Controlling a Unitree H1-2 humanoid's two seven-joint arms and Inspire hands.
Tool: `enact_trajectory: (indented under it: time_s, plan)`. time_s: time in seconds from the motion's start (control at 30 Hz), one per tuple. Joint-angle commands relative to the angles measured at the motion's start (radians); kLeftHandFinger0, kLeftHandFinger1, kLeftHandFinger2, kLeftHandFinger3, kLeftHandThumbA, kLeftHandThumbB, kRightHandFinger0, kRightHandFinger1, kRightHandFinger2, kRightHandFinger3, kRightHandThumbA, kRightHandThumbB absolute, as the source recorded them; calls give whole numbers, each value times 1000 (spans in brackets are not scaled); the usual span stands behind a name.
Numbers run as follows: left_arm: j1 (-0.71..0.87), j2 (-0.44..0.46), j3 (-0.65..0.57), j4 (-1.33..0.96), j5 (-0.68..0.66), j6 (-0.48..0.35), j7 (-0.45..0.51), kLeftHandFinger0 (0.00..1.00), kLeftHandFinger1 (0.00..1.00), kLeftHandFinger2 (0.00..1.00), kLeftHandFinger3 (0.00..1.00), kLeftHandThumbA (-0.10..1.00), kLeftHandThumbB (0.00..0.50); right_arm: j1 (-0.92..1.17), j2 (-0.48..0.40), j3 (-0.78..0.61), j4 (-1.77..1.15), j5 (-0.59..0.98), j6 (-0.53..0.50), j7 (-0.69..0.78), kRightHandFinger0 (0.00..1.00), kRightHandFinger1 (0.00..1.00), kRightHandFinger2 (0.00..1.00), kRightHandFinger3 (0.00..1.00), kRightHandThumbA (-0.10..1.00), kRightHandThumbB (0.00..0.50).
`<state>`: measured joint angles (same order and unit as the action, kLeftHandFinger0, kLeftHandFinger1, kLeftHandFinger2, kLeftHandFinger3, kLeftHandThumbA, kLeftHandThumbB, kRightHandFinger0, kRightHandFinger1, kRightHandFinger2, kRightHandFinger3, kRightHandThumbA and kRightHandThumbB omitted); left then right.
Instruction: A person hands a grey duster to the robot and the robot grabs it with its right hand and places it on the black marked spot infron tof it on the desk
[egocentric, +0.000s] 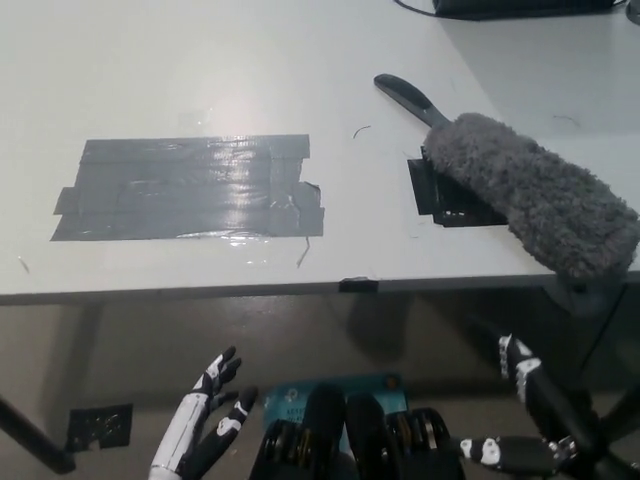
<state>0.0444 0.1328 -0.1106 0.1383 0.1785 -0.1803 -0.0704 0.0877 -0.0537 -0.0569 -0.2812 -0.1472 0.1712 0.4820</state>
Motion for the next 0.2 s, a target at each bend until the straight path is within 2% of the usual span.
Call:
enact_trajectory:
  time_s: [0.0,0.07,0.17]
  plan:
    - [-5,5,-2,-30,-3,-66,5,899,1000,1000,1000,785,139,-20,41,21,233,-75,-325,-217,1000,1000,1000,1000,1000,327]
    - [-19,3,-4,-26,7,-61,8,896,1000,999,1000,804,140,-29,26,31,309,-88,-369,-229,1000,1000,1000,1000,1000,304]
    - [-19,-3,-5,-26,6,-59,8,903,1000,1000,1000,812,162,-28,15,29,327,-69,-363,-220,1000,1000,1000,1000,1000,288]
